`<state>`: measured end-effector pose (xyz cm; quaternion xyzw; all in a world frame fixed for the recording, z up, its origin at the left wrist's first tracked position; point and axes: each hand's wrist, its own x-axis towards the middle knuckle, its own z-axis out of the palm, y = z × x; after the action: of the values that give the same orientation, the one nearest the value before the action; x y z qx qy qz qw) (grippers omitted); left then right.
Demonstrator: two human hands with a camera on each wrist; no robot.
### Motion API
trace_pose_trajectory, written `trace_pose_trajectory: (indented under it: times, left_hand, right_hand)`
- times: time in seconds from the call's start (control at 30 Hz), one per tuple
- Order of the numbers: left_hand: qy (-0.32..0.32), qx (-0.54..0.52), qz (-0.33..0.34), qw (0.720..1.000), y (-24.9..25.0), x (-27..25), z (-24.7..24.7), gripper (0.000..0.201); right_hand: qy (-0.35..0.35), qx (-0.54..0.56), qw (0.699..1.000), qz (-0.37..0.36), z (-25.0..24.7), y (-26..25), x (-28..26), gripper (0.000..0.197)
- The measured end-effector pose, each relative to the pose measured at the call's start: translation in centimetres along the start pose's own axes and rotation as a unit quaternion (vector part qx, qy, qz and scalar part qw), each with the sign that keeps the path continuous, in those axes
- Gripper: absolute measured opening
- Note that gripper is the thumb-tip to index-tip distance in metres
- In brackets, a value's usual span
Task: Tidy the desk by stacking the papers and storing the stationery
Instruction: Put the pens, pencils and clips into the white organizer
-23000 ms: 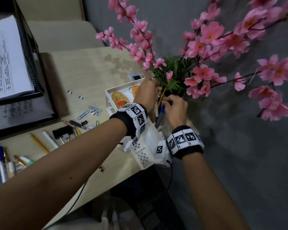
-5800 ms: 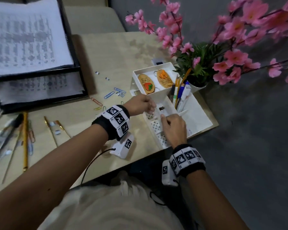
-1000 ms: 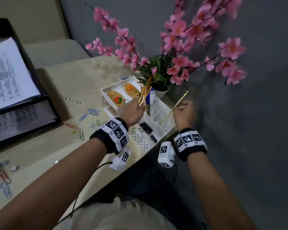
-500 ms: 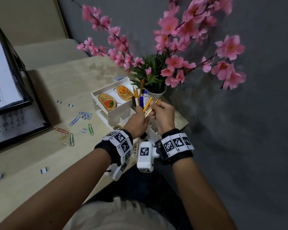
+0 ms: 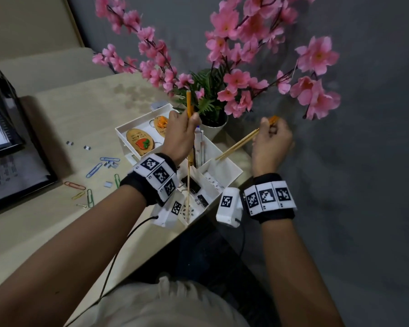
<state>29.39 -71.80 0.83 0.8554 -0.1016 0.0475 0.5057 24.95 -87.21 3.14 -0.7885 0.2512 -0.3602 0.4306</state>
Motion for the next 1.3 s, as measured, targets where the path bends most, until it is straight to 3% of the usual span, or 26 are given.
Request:
trace_pose_trajectory:
  times: [0.1,0.27,0.37,0.43,0.5,0.6,0.67,0.73,0.83,0.93,1.0,1.1,1.2,1.23,1.3]
  left_hand:
    - [-0.007,0.025,0.014,1.0,0.0,0.4,0.3,0.03]
    - [0.002,0.043,-0.038,0.998,-0.4,1.2,0.0,0.008]
    - [-0.039,0.1,-0.031,0.994,-0.7,1.9,-0.6,0.008]
    - [-0.078,0.126,-0.05,0.988,-1.4,1.9,-0.5,0.013]
    - [-0.113,0.139,-0.074,0.981,-2.2,1.6,-0.2,0.02]
    - [-0.123,0.125,-0.075,0.982,-3.0,0.9,0.0,0.023]
    - [-0.122,0.111,-0.084,0.983,-3.3,0.5,-0.3,0.034]
    - [-0.116,0.111,-0.089,0.983,-3.4,0.3,-0.7,0.036]
    - [-0.076,0.116,-0.088,0.986,-3.1,0.3,-1.2,0.027]
    - [-0.012,0.074,-0.09,0.993,-2.5,0.7,-1.6,0.025]
    - [-0.015,0.06,-0.087,0.994,-2.2,1.0,-1.6,0.028]
    - [-0.053,0.075,-0.063,0.994,-2.2,1.5,-1.0,0.012]
    - [-0.082,0.084,-0.048,0.992,-2.1,1.5,0.2,0.004]
    - [-0.085,0.093,-0.044,0.991,-2.2,1.3,0.6,0.004]
    - [-0.082,0.106,-0.05,0.99,-2.5,1.0,1.5,0.017]
  right_hand:
    - [-0.025,-0.039,0.999,-0.002,0.6,1.3,-1.0,0.018]
    - [-0.121,-0.104,0.987,0.031,1.4,2.4,-2.7,0.01]
    - [-0.084,-0.103,0.991,-0.015,1.4,1.5,-4.2,0.024]
    - [-0.108,-0.12,0.985,-0.067,1.9,0.4,-5.6,0.02]
    - [-0.226,-0.179,0.954,-0.079,3.1,-0.5,-7.1,0.014]
    - [-0.387,-0.289,0.875,-0.016,5.2,-0.8,-8.8,0.02]
    - [-0.419,-0.323,0.848,0.003,6.0,-0.5,-9.5,0.021]
    - [-0.426,-0.333,0.841,0.007,6.5,-0.2,-10.0,0.021]
    - [-0.413,-0.31,0.855,0.039,6.4,0.0,-9.7,0.021]
    - [-0.381,-0.212,0.894,0.097,4.7,0.5,-8.4,0.019]
    - [-0.315,-0.136,0.935,0.095,3.0,0.8,-7.2,0.017]
    - [-0.146,-0.049,0.987,0.051,1.2,1.0,-5.3,0.013]
    - [-0.091,-0.039,0.995,0.025,0.8,0.5,-4.2,0.009]
    - [-0.102,-0.039,0.994,0.026,0.9,0.4,-4.1,0.008]
    - [-0.136,-0.052,0.988,0.049,1.2,0.5,-4.5,0.025]
